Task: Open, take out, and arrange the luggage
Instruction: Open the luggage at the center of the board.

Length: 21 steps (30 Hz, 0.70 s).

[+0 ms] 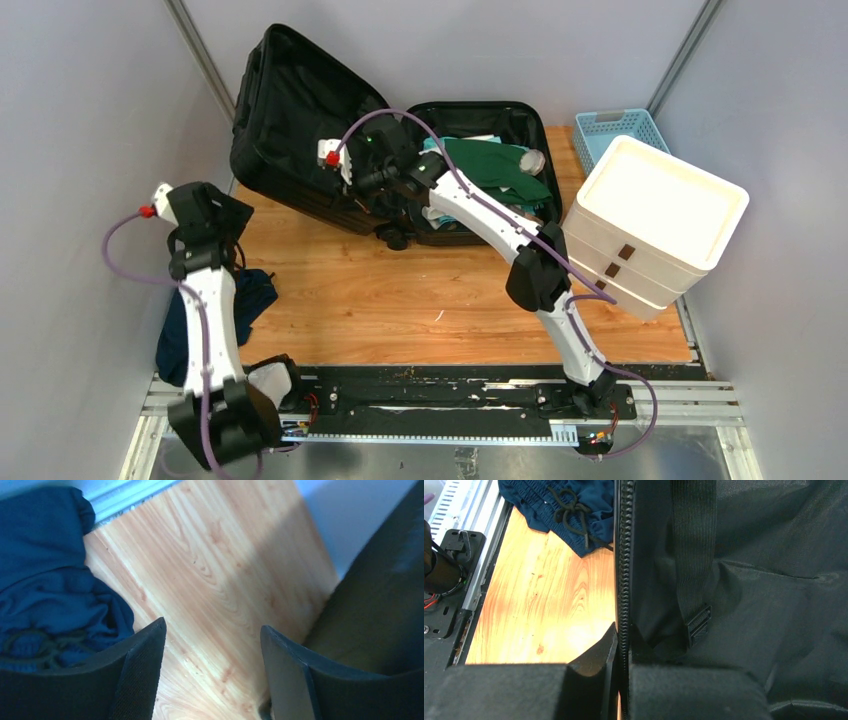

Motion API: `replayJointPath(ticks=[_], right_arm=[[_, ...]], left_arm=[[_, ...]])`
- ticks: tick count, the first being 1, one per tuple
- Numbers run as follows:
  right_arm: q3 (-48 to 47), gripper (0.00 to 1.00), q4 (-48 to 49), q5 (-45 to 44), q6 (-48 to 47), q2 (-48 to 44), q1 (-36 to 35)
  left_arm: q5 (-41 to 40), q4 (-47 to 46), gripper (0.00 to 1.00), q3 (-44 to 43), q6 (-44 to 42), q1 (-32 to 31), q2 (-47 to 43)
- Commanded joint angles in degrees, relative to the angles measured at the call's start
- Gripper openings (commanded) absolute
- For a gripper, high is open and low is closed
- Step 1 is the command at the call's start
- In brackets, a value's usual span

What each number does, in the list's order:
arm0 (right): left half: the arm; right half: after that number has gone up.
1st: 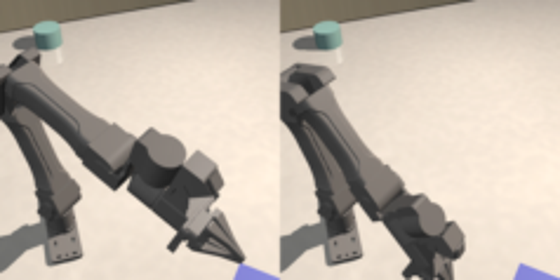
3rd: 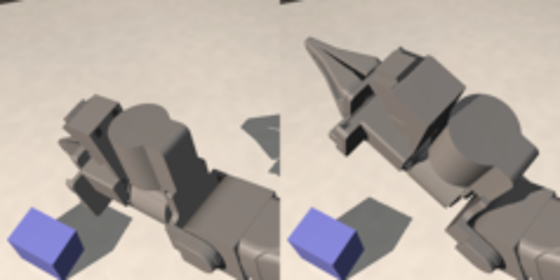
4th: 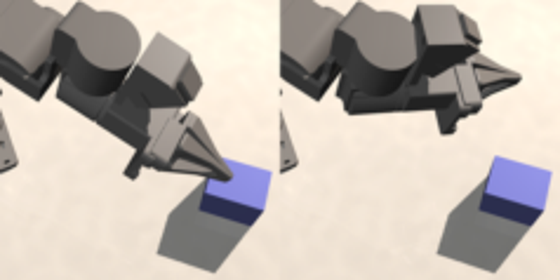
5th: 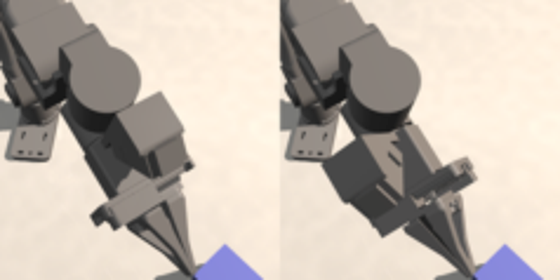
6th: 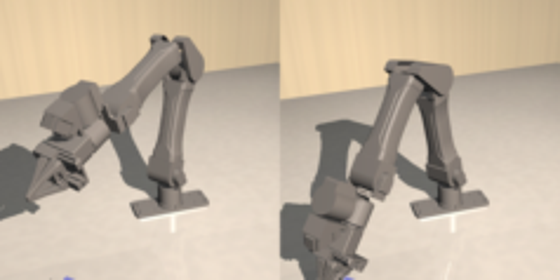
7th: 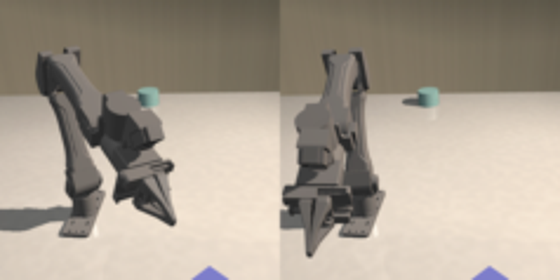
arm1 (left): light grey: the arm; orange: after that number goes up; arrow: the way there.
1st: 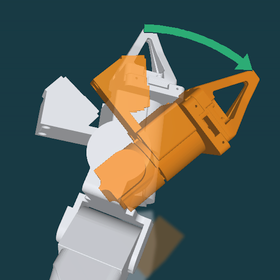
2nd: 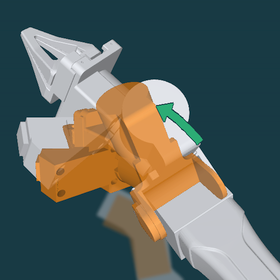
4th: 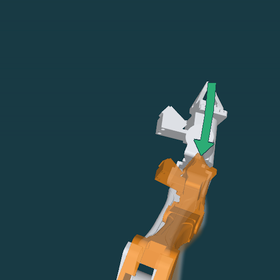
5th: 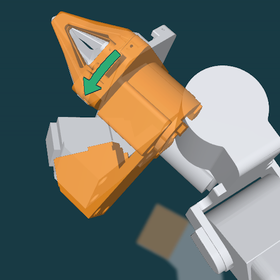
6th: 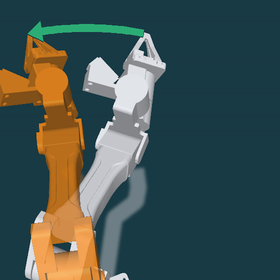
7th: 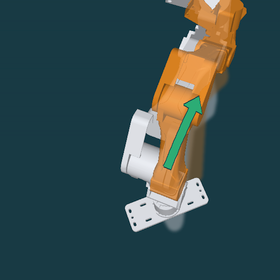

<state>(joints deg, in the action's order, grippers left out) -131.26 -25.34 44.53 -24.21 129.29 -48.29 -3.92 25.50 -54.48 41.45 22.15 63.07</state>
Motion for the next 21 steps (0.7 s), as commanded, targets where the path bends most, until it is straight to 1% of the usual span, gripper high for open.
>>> replayJointPath(ticks=[1,4,6,8,12,15,18,21], right_arm=[[-4.44,0.00,0.65,-1.99,0.57,5.07,-1.34],[-7.10,0.00,1.09,-3.76,0.85,8.06,-2.65],[-8.28,0.00,1.67,-5.29,0.75,9.89,-3.90],[-9.71,0.00,2.27,-7.27,0.63,11.84,-5.05],[-11.75,0.00,2.33,-10.55,-0.15,15.02,-7.13],[-11.70,0.00,1.46,-10.42,-0.19,16.00,-7.59],[-10.32,0.00,-1.65,-7.16,-0.71,14.59,-8.14],[-6.37,0.00,-3.40,-7.39,-3.56,11.64,-9.42]], left_arm=[[-8.36,8.10,0.71,1.69,6.86,0.14,-14.58],[-11.39,11.63,0.72,-0.96,6.98,0.11,-21.74],[-13.90,13.66,0.72,-3.94,6.05,0.13,-24.92],[-14.60,14.49,0.72,-6.61,4.30,0.16,-26.86],[-11.67,15.60,0.72,-9.45,1.64,0.11,-27.68],[-9.13,15.52,0.72,-9.94,-0.83,0.09,-28.29],[-6.29,15.50,0.72,-11.67,-3.95,-0.19,-29.19],[-5.00,15.49,0.72,-13.64,-5.50,-0.93,-29.28]])
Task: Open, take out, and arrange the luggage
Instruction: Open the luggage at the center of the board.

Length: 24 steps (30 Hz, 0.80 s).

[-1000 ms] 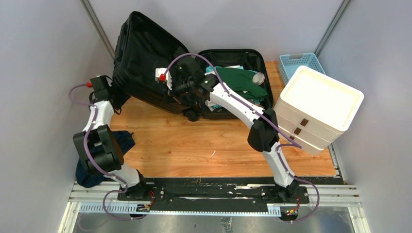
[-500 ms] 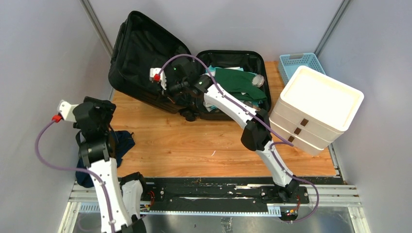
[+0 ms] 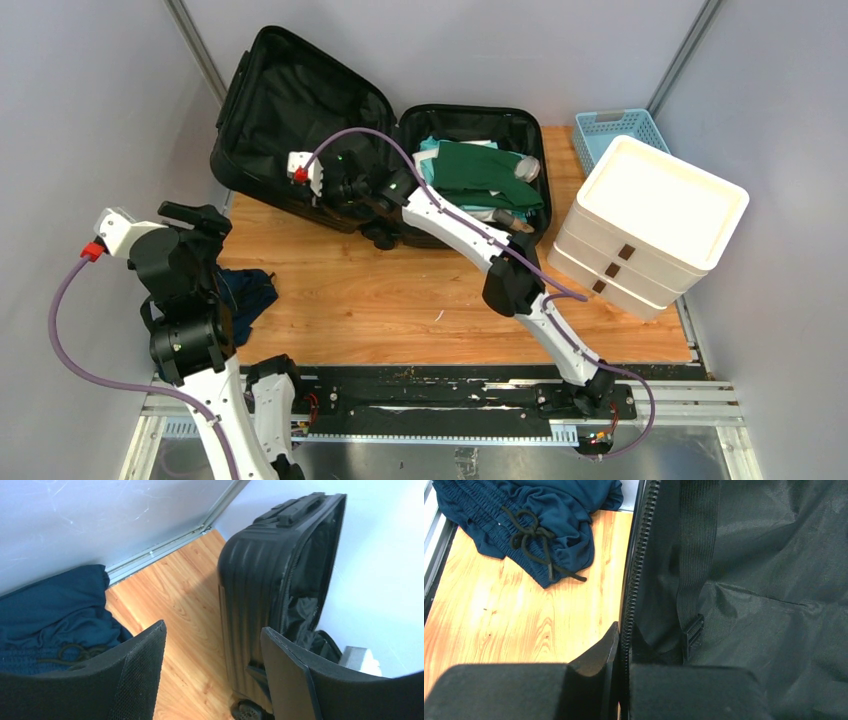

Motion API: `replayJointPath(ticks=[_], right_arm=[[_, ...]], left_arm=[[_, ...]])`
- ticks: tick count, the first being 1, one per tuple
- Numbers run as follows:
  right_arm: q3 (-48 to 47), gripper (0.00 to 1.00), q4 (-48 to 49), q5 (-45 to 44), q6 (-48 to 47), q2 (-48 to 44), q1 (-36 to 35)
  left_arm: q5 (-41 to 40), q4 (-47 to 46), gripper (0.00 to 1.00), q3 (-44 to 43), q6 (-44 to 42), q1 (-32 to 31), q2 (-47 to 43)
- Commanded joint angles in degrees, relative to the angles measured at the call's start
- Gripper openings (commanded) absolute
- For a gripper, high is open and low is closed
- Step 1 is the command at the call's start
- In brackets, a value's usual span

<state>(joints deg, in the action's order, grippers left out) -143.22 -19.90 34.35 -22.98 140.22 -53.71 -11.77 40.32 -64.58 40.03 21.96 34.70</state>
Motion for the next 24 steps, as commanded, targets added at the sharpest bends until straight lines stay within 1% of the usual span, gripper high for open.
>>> replayJointPath(ticks=[1,3,7,9,15,16,18,21,24], right_arm=[[6.76,0.00,-8.99,2.41,-5.15,-0.01,-4.41],[7.85,0.00,-9.55,2.38,-5.51,-0.71,-4.87],[8.19,0.00,-14.50,4.80,-7.77,-1.89,-6.71],[9.42,0.00,-15.35,5.11,-8.94,-3.23,-7.66],[7.75,0.05,-15.65,-1.11,-9.48,-0.15,-8.27],[7.51,0.08,-15.56,-1.74,-9.15,0.52,-8.33],[7.16,0.16,-15.12,-2.97,-7.99,1.42,-8.33],[6.14,0.35,-14.99,-3.77,-6.67,1.94,-8.29],[5.41,0.50,-15.06,-3.74,-5.95,1.04,-8.20]], left_arm=[[3.35,0.65,0.72,-4.07,-4.30,-0.83,-0.88],[4.27,0.67,0.72,-4.85,-4.66,-1.12,-0.78],[5.69,0.65,0.72,-5.91,-6.82,-2.02,-0.99],[6.20,0.57,0.72,-6.25,-7.84,-2.26,-1.12],[8.19,0.20,0.72,-6.43,-9.50,-2.59,-1.46],[8.13,0.36,0.72,-6.53,-9.84,-2.73,-1.61],[8.06,0.29,0.72,-6.57,-10.28,-2.96,-1.57],[8.39,0.27,0.72,-6.48,-10.35,-3.11,-1.56],[8.80,0.19,0.72,-6.44,-10.50,-3.07,-1.53]])
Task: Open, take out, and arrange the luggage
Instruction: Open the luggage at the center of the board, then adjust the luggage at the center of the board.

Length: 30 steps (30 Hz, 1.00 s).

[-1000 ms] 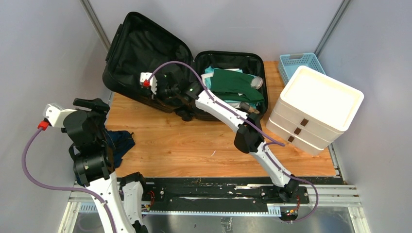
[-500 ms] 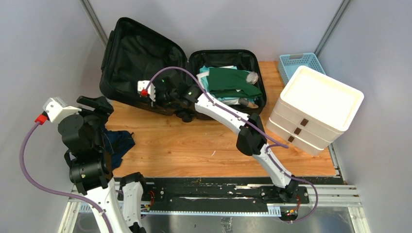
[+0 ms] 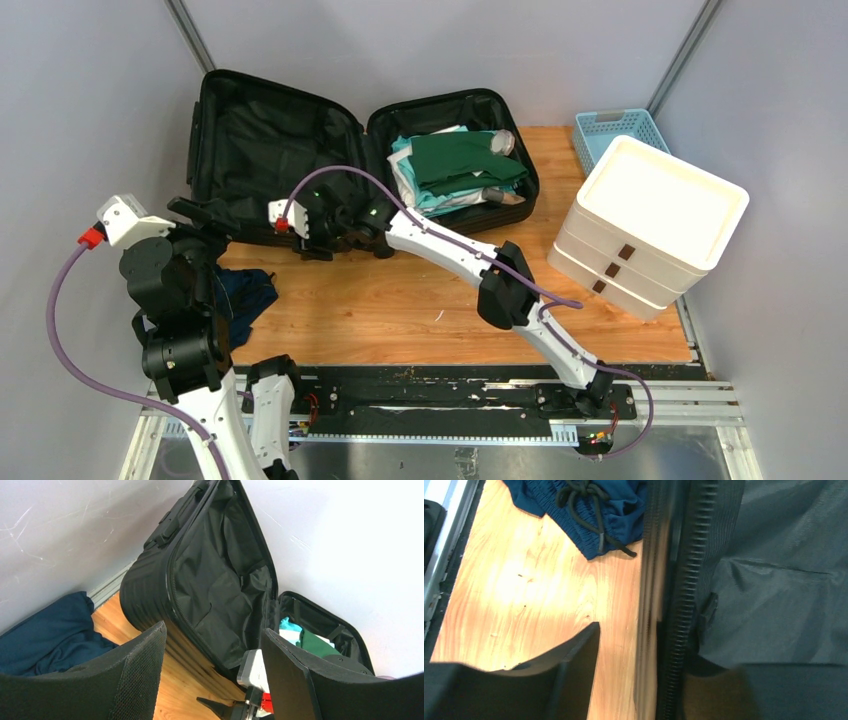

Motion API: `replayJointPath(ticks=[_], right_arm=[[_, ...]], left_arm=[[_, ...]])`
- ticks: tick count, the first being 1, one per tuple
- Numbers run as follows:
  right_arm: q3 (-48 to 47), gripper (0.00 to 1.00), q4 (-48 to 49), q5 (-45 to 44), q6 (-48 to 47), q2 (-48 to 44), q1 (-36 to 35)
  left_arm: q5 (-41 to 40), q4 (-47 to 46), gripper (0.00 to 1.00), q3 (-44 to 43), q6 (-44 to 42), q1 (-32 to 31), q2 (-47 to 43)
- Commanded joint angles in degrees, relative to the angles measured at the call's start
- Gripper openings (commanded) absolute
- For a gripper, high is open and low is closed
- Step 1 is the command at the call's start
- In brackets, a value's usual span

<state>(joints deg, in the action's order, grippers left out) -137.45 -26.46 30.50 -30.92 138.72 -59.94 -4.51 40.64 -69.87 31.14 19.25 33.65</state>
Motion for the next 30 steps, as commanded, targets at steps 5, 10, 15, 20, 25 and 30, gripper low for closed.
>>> replayJointPath(ticks=[5,10,15,20,25,30], right_arm=[[-3.66,0.62,-12.31,4.57,4.18,0.00,-0.49],[-5.88,0.70,-17.12,13.04,4.40,-4.80,2.00],[-5.70,0.74,-21.48,18.13,2.86,-10.17,5.11],[2.96,0.79,-25.91,22.46,-2.84,-18.03,9.25],[15.89,0.80,-27.98,23.93,-9.26,-28.22,14.08],[32.12,0.80,-27.90,12.20,-24.85,-34.57,16.72]], left_arm=[[2.79,-0.25,0.72,-1.28,-2.22,-0.62,-0.48],[9.01,-1.96,0.72,-1.11,-4.21,-1.34,-0.58],[21.48,-6.22,0.71,0.22,-7.40,-2.34,-0.95],[36.38,-13.83,0.71,2.93,-7.12,-3.95,-0.91],[43.50,-20.58,0.71,6.11,-3.64,-5.34,-1.06],[45.76,-22.88,0.72,9.01,-2.75,-6.09,-1.85]])
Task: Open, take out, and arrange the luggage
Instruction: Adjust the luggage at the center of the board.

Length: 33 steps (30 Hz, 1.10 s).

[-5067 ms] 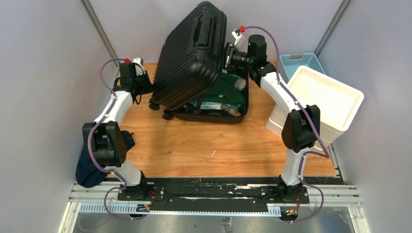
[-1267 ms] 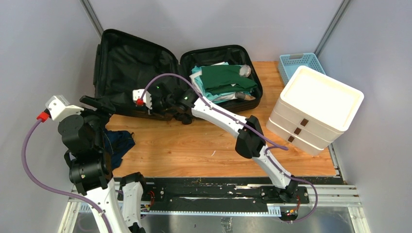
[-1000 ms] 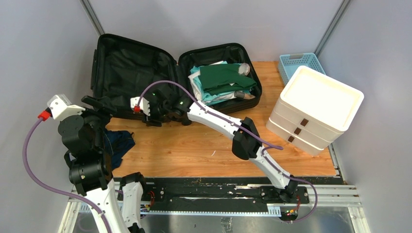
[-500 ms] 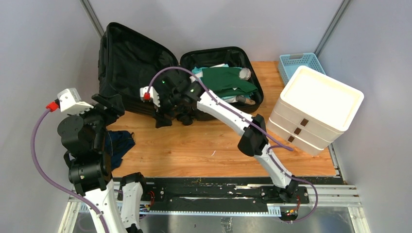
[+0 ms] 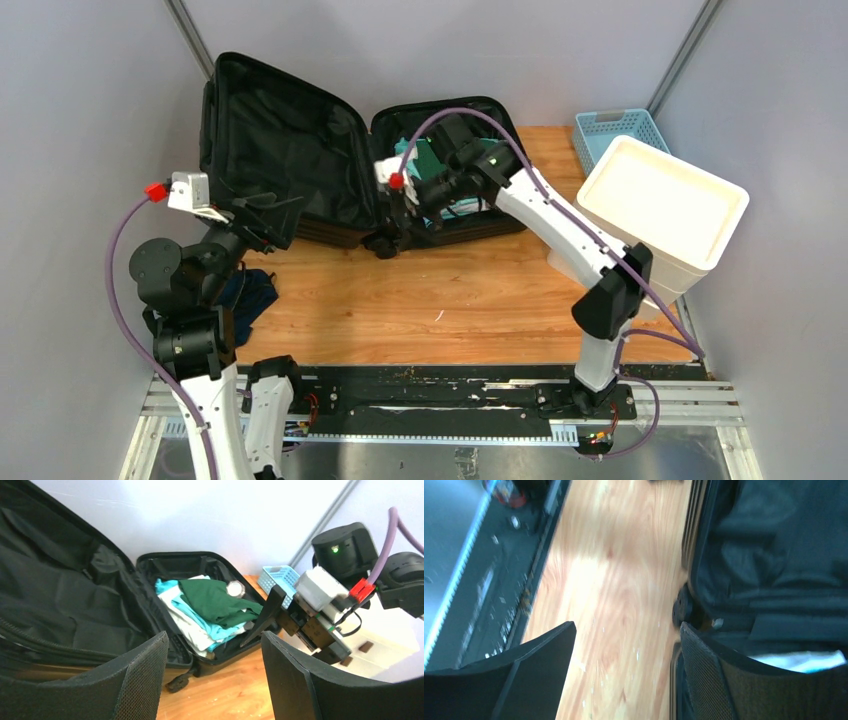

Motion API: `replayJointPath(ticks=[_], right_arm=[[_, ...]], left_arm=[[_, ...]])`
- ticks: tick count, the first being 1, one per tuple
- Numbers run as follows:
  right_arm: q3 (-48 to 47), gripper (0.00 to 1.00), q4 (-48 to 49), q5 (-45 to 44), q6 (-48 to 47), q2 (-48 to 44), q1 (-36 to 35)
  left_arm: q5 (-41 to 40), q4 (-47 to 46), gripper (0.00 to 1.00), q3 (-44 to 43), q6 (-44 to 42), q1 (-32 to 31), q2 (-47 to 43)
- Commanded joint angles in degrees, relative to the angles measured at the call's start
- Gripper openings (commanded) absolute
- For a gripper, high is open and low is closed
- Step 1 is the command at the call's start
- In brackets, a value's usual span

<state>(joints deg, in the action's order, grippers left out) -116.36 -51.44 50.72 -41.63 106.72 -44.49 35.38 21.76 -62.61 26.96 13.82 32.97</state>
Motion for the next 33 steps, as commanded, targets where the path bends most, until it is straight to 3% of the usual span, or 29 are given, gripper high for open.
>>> replayJointPath(ticks=[1,5,18,20,23,25,28,33], right_arm=[[14.29,0.80,-1.37,-11.75,-16.42,-3.06,1.56],[21.10,0.79,4.94,-21.67,-21.07,-2.70,3.33],[16.15,0.68,6.70,-22.41,-21.04,8.69,6.08],[15.81,0.56,6.70,-22.16,-20.31,9.88,6.07],[14.72,0.22,5.67,-19.24,-19.22,11.01,5.73],[14.23,0.08,5.98,-17.53,-18.45,11.23,4.83],[13.29,0.01,7.79,-16.85,-16.97,11.52,2.26],[7.12,0.00,9.58,-17.81,-10.51,15.36,-3.35]], left_arm=[[6.02,-4.08,0.72,2.09,1.43,-0.79,-1.28],[6.60,-4.01,0.72,2.88,1.28,-1.48,-1.78],[6.89,-2.69,0.73,3.36,-0.31,-2.22,-2.56],[7.30,-3.09,0.73,3.80,-0.21,-2.22,-2.58],[8.35,-4.67,0.73,4.88,0.34,-2.25,-2.81],[8.48,-4.79,0.73,5.25,0.22,-2.22,-2.86],[8.39,-4.87,0.73,5.60,-0.05,-2.22,-3.02],[8.33,-4.12,0.73,5.26,-0.84,-2.23,-3.00]])
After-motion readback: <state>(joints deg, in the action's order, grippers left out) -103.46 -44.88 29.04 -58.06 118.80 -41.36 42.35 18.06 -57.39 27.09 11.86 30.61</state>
